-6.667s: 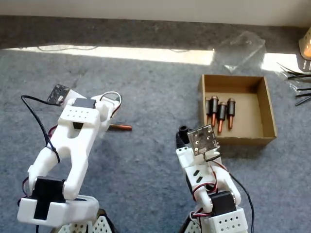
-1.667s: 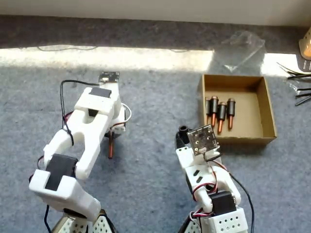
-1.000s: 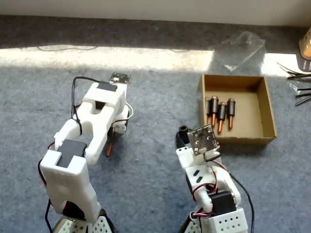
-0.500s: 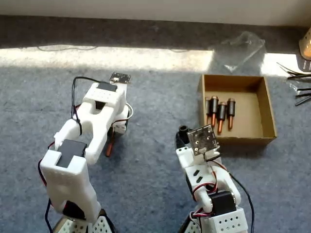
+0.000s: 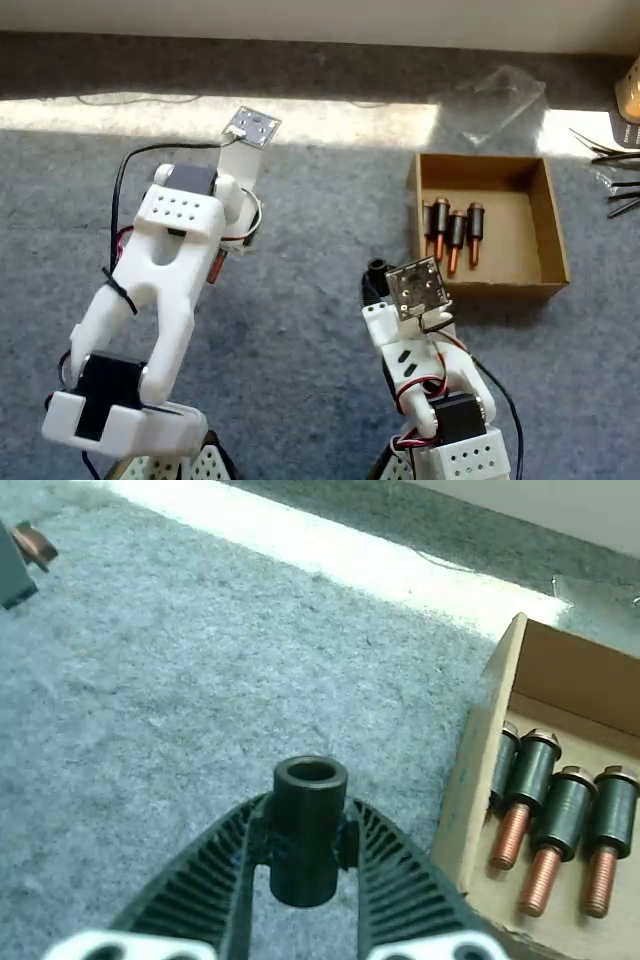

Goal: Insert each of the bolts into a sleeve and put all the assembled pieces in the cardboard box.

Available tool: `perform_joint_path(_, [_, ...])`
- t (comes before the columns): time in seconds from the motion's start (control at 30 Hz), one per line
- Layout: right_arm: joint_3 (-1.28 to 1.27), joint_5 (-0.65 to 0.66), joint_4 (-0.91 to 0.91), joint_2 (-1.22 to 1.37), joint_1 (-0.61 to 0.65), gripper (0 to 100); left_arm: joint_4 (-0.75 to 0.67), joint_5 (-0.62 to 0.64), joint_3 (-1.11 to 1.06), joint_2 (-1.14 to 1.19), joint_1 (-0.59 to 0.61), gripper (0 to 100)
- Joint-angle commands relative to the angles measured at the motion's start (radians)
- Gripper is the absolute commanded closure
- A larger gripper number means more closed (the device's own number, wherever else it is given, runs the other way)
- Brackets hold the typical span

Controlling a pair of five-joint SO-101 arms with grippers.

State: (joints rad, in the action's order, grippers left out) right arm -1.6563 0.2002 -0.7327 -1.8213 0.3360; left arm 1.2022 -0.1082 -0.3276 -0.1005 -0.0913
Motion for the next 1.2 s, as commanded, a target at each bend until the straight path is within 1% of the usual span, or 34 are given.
perform_joint_path(0.0, [0.005, 0.006, 0.005, -0.010, 0.058, 99.5, -0.011, -0.018, -0.010, -0.182, 0.005, 99])
perform_joint_path(0.07, [0.005, 0.005, 0.008, -0.010, 0.104, 99.5, -0.011, -0.018, -0.022, -0.240, 0.005, 99])
perform_joint_path(0.13, [0.001, 0.005, 0.048, -0.010, 0.142, 99.5, -0.011, -0.018, -0.041, -0.295, 0.005, 99])
perform_joint_path(0.3, [-0.127, 0.005, 0.288, 0.001, 0.219, 99.5, -0.012, -0.020, -0.101, -0.433, 0.007, 99])
perform_joint_path(0.43, [-0.160, 0.005, 0.351, -0.007, 0.245, 99.5, -0.031, -0.020, -0.148, -0.558, 0.007, 99])
perform_joint_path(0.6, [-0.159, 0.005, 0.380, -0.008, 0.291, 99.5, -0.123, -0.020, -0.234, -0.700, 0.007, 99])
perform_joint_path(0.77, [-0.159, -0.003, 0.455, -0.008, 0.294, 99.5, -0.196, -0.020, -0.305, -0.805, 0.007, 99])
perform_joint_path(0.9, [-0.159, -0.178, 0.499, -0.008, 0.294, 99.5, -0.224, -0.020, -0.318, -0.865, 0.007, 99])
perform_joint_path(0.93, [-0.159, -0.204, 0.504, -0.008, 0.294, 99.5, -0.232, -0.020, -0.317, -0.878, 0.007, 99])
perform_joint_path(1.07, [-0.159, -0.190, 0.506, 0.001, 0.291, 99.5, -0.275, -0.014, -0.317, -0.944, -0.001, 99])
perform_joint_path(1.13, [-0.159, -0.167, 0.456, -0.002, 0.291, 99.5, -0.302, -0.008, -0.317, -0.984, -0.004, 99])
perform_joint_path(1.17, [-0.159, -0.160, 0.437, -0.001, 0.291, 99.5, -0.321, 0.015, -0.318, -1.004, -0.010, 99])
